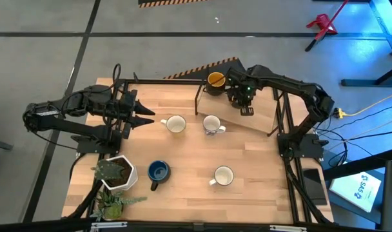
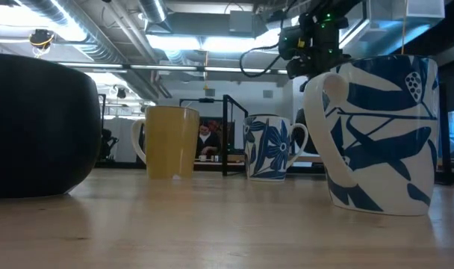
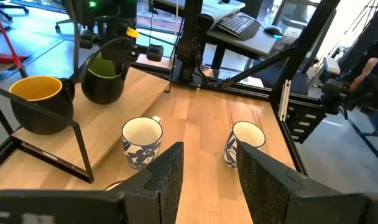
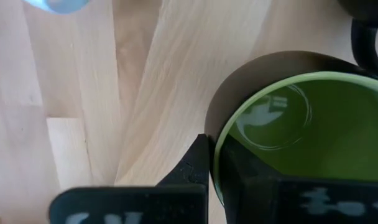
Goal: Place coffee mugs
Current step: Put the black-green mug on the shelf, then put the black-blue mug on the shelf
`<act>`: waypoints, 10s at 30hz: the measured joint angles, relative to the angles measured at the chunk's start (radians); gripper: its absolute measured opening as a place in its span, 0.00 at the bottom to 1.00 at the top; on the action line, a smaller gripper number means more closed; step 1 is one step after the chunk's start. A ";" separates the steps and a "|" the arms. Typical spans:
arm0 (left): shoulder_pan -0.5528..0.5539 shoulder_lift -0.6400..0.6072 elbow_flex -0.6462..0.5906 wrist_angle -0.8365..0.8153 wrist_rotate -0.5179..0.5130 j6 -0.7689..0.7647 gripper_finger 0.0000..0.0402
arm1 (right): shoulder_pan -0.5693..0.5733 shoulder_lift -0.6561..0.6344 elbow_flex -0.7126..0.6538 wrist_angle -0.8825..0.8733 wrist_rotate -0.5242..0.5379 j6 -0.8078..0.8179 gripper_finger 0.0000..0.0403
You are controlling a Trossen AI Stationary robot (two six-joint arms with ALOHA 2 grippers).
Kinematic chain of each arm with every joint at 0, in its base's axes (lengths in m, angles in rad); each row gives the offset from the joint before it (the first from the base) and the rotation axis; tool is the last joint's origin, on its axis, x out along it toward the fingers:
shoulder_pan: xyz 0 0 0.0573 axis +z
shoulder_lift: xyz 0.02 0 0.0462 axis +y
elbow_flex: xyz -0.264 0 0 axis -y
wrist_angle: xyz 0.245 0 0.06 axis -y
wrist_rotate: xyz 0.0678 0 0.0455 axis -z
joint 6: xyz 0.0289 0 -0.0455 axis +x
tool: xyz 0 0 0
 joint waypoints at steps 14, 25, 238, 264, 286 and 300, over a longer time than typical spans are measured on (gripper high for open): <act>0.000 0.000 0.000 0.000 0.000 -0.002 0.36 | -0.015 0.000 0.000 0.018 -0.011 -0.003 0.02; 0.000 0.000 0.000 0.000 0.000 -0.002 0.36 | -0.015 0.000 0.000 0.024 -0.026 0.000 0.07; -0.313 0.788 -0.001 -0.176 -0.381 -0.566 0.04 | 1.015 -0.130 -0.172 0.591 0.479 0.598 0.45; -0.330 0.788 -0.001 -0.299 -0.305 -0.734 0.04 | 1.015 -0.130 -0.171 0.588 0.479 0.600 0.45; -0.317 0.785 0.002 -0.331 -0.386 -0.632 0.25 | 1.015 -0.117 -0.171 0.603 0.454 0.606 0.45; -0.329 0.782 0.002 -0.307 -0.345 -0.515 0.32 | 0.990 0.092 -0.099 0.910 0.384 0.234 0.47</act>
